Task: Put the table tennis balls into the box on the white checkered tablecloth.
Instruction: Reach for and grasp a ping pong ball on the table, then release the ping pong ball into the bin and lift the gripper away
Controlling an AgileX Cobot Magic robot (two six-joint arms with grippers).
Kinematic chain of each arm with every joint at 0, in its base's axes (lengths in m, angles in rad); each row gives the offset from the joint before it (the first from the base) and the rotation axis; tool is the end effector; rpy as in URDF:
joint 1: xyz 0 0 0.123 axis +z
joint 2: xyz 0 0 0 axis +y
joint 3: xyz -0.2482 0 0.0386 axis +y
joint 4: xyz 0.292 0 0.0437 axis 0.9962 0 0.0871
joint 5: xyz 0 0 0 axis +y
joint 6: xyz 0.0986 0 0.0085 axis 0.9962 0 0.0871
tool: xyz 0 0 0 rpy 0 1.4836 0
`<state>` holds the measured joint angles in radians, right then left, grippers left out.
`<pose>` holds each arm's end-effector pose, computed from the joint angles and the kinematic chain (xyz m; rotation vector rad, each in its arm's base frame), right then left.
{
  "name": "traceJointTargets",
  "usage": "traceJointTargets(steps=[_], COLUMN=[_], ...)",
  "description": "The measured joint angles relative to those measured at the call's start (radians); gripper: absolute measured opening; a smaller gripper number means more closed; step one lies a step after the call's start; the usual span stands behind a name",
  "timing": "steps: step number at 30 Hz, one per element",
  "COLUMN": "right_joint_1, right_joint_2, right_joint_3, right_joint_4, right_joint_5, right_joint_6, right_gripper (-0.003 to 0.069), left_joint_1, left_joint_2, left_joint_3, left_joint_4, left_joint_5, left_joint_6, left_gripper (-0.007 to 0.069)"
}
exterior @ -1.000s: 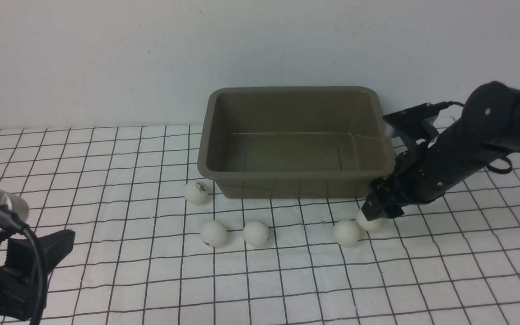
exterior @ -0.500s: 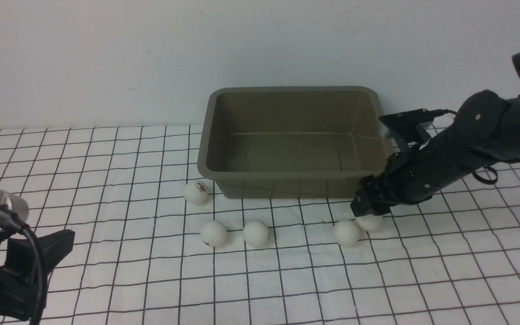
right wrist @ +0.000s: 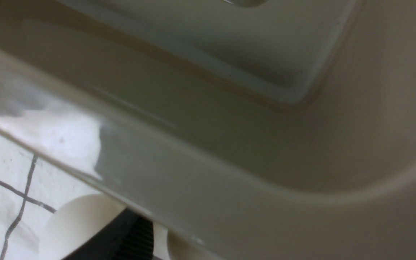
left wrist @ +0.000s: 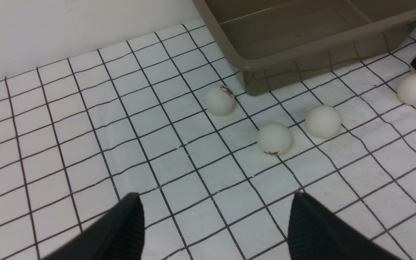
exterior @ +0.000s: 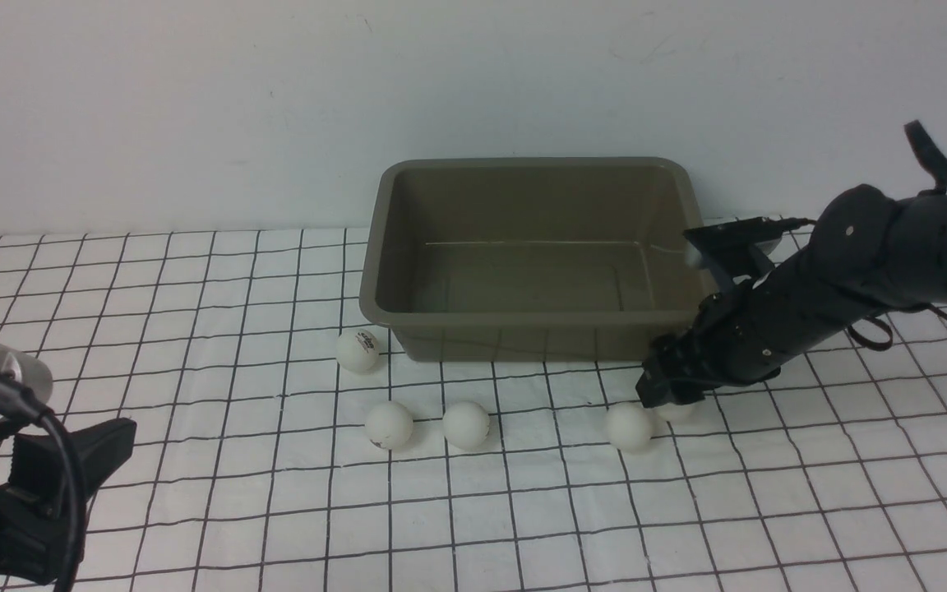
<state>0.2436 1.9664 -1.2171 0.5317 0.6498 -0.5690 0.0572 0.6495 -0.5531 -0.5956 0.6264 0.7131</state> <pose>0.3858 0.1272 0.0811 -0.5922 2.7330 0.4647 0.2017 -0.0211 0.2704 0.3569 2.0611 -0.1930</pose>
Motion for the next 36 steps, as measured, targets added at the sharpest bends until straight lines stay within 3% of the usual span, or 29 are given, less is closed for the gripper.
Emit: traceJointTargets(steps=[3, 6, 12, 17, 24, 28, 36], right_joint_1=[0.0, 0.0, 0.0, -0.016, -0.066, -0.07, -0.07], right_joint_2=[0.0, 0.0, -0.007, -0.059, -0.169, -0.229, -0.247], right_joint_3=[0.0, 0.0, -0.002, -0.001, -0.001, -0.001, -0.001], right_joint_4=[0.0, -0.002, -0.088, -0.297, -0.364, -0.313, 0.016], right_joint_5=[0.006, 0.021, 0.052, 0.113, 0.151, 0.14, 0.078], right_joint_6=[0.0, 0.0, 0.012, 0.114, 0.168, 0.125, -0.089], right_gripper=[0.0457, 0.0351, 0.0351, 0.0351, 0.0351, 0.0351, 0.0351], left_joint_1=[0.0, 0.0, 0.0, 0.0, 0.0, 0.0, 0.0], left_joint_2=[0.0, 0.0, 0.0, 0.0, 0.0, 0.0, 0.0], left_joint_3=[0.0, 0.0, 0.0, 0.0, 0.0, 0.0, 0.0], left_joint_4=[0.0, 0.0, 0.0, 0.0, 0.0, 0.0, 0.0], left_joint_5=[0.0, 0.0, 0.0, 0.0, 0.001, 0.001, 0.001], left_joint_6=[0.0, 0.0, 0.0, 0.0, 0.0, 0.0, 0.0], left_gripper=[0.0482, 0.0482, 0.0482, 0.0482, 0.0482, 0.0482, 0.0482])
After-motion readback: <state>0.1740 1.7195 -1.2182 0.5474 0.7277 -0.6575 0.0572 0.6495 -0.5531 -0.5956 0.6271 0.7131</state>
